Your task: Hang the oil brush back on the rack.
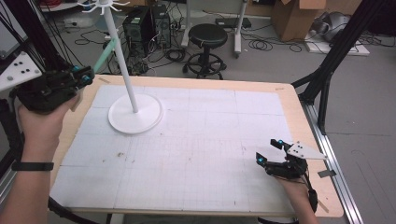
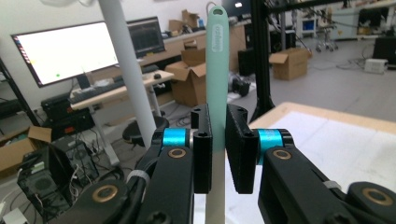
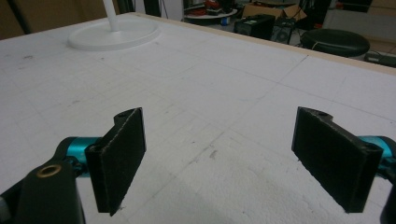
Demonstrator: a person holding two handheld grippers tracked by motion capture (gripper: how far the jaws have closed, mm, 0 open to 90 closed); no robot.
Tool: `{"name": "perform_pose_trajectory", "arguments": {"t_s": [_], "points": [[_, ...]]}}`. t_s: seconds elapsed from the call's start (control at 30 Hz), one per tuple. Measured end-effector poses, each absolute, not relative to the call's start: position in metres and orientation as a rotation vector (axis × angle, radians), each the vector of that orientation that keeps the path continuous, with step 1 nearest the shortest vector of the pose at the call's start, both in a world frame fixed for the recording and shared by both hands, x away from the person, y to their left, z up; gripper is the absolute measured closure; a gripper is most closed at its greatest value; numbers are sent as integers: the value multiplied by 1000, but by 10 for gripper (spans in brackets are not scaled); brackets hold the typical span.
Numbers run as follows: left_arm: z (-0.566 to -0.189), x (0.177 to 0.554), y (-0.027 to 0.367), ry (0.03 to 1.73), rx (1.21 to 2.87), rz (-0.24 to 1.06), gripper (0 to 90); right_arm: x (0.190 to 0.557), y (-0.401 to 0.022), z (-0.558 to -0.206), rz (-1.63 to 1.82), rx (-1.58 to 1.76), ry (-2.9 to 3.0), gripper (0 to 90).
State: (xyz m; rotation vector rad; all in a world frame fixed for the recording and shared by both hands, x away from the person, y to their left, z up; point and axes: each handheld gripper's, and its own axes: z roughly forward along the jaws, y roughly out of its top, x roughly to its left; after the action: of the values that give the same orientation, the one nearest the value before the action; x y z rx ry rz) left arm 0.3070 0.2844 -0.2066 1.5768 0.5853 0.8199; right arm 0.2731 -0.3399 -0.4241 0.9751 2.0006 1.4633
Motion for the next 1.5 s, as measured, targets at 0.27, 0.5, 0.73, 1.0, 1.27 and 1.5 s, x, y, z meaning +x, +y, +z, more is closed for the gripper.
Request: {"name": "perform_pose_trajectory", "arguments": {"t_s": [0.27, 0.5, 0.73, 1.0, 1.27, 1.5], "points": [[-186, 311, 290, 608, 1534, 857, 816, 273, -341, -424, 1465, 973, 2000, 169], [-182, 318, 297, 649, 1522, 874, 816, 273, -341, -424, 1465, 974, 2002, 170], [-183, 326, 295, 658, 1505, 869, 815, 273, -340, -425, 1463, 971, 2008, 170], [-181, 332, 296, 676, 1500, 872, 815, 273, -341, -425, 1466, 971, 2006, 170], [-182, 335, 294, 683, 1516, 879, 815, 273, -341, -425, 1466, 970, 2005, 170], [-184, 340, 293, 696, 1529, 891, 815, 273, -341, -425, 1466, 968, 2007, 170]]}}
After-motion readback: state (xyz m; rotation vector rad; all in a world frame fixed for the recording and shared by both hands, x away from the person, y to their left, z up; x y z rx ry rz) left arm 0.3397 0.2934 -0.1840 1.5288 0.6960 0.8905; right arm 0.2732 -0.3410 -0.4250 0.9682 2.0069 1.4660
